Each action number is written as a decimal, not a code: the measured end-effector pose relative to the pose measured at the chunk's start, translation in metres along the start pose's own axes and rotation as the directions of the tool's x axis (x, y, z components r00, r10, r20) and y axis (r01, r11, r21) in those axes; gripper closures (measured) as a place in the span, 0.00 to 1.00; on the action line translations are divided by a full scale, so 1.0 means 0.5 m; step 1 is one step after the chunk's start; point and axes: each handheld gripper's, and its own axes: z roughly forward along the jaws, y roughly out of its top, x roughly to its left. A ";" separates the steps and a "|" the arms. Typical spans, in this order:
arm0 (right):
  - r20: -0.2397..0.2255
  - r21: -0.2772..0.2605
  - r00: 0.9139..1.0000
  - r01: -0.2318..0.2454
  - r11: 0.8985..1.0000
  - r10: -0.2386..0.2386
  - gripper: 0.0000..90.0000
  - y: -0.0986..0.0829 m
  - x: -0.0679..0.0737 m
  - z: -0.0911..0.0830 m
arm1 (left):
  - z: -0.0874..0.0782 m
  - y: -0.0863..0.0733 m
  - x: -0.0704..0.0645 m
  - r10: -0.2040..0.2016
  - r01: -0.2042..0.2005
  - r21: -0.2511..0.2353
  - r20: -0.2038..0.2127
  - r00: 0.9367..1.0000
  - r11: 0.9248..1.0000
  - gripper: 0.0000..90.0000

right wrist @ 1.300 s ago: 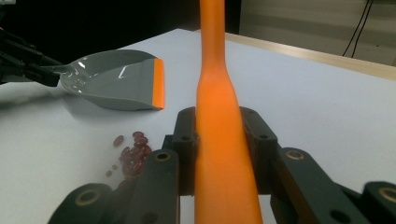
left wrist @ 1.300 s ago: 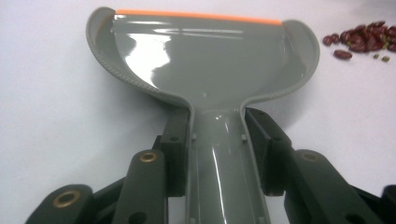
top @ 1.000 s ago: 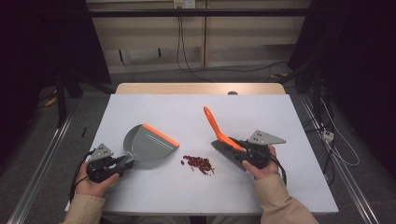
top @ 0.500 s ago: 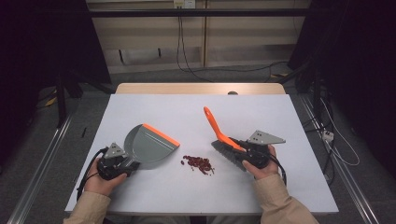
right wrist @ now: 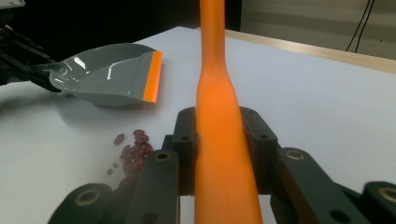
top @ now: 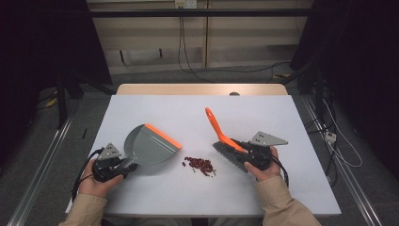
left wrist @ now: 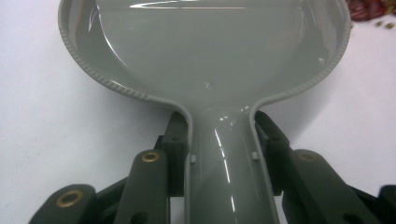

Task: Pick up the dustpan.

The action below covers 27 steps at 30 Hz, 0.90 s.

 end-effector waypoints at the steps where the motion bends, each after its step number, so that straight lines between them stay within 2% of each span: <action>1: 0.003 0.000 1.000 -0.001 1.000 0.001 0.79 0.000 0.000 0.000 | -0.003 0.000 0.000 0.007 -0.007 -0.007 0.005 1.000 1.000 0.71; 4: 0.011 0.000 1.000 -0.007 1.000 0.007 0.79 -0.001 -0.002 0.000 | -0.012 -0.001 -0.005 0.019 -0.019 -0.005 0.014 1.000 1.000 0.71; 7: 0.023 0.004 1.000 -0.015 1.000 0.015 0.79 -0.001 -0.003 0.002 | -0.017 -0.001 -0.011 0.040 -0.041 0.005 0.058 0.997 0.999 0.71; 12: 0.033 0.009 0.999 -0.014 1.000 0.013 0.79 -0.002 -0.002 0.006 | -0.023 0.002 -0.023 0.108 -0.109 0.008 0.105 0.989 0.994 0.71; 17: 0.045 0.014 0.999 -0.020 1.000 0.019 0.79 -0.003 -0.005 0.011 | -0.029 -0.001 -0.028 0.130 -0.135 0.021 0.151 0.980 0.991 0.71; 18: 0.048 0.011 0.999 -0.025 1.000 0.024 0.79 -0.004 -0.005 0.012 | -0.028 -0.004 -0.029 0.123 -0.127 0.017 0.156 0.980 0.992 0.71; 20: 0.050 0.016 0.998 -0.027 1.000 0.026 0.79 -0.004 -0.005 0.015 | -0.030 -0.006 -0.027 0.147 -0.152 0.023 0.161 0.976 0.988 0.71; 22: 0.053 0.019 0.998 -0.026 0.999 0.025 0.79 -0.005 -0.006 0.018 | -0.032 -0.008 -0.029 0.152 -0.159 0.027 0.159 0.975 0.987 0.71; 23: 0.053 0.020 0.998 -0.030 0.999 0.029 0.79 -0.004 -0.005 0.019 | -0.033 -0.009 -0.029 0.157 -0.164 0.028 0.169 0.973 0.986 0.71; 24: 0.058 0.023 0.998 -0.026 0.999 0.025 0.79 -0.004 -0.005 0.020 | -0.035 -0.010 -0.029 0.158 -0.165 0.030 0.162 0.974 0.986 0.71; 25: 0.056 0.020 0.998 -0.030 0.999 0.029 0.79 -0.004 -0.005 0.021 | -0.035 -0.011 -0.029 0.152 -0.158 0.023 0.173 0.973 0.987 0.71; 27: 0.058 0.022 0.998 -0.026 0.999 0.025 0.79 -0.004 -0.006 0.022 | -0.038 -0.013 -0.027 0.167 -0.176 0.038 0.172 0.971 0.984 0.71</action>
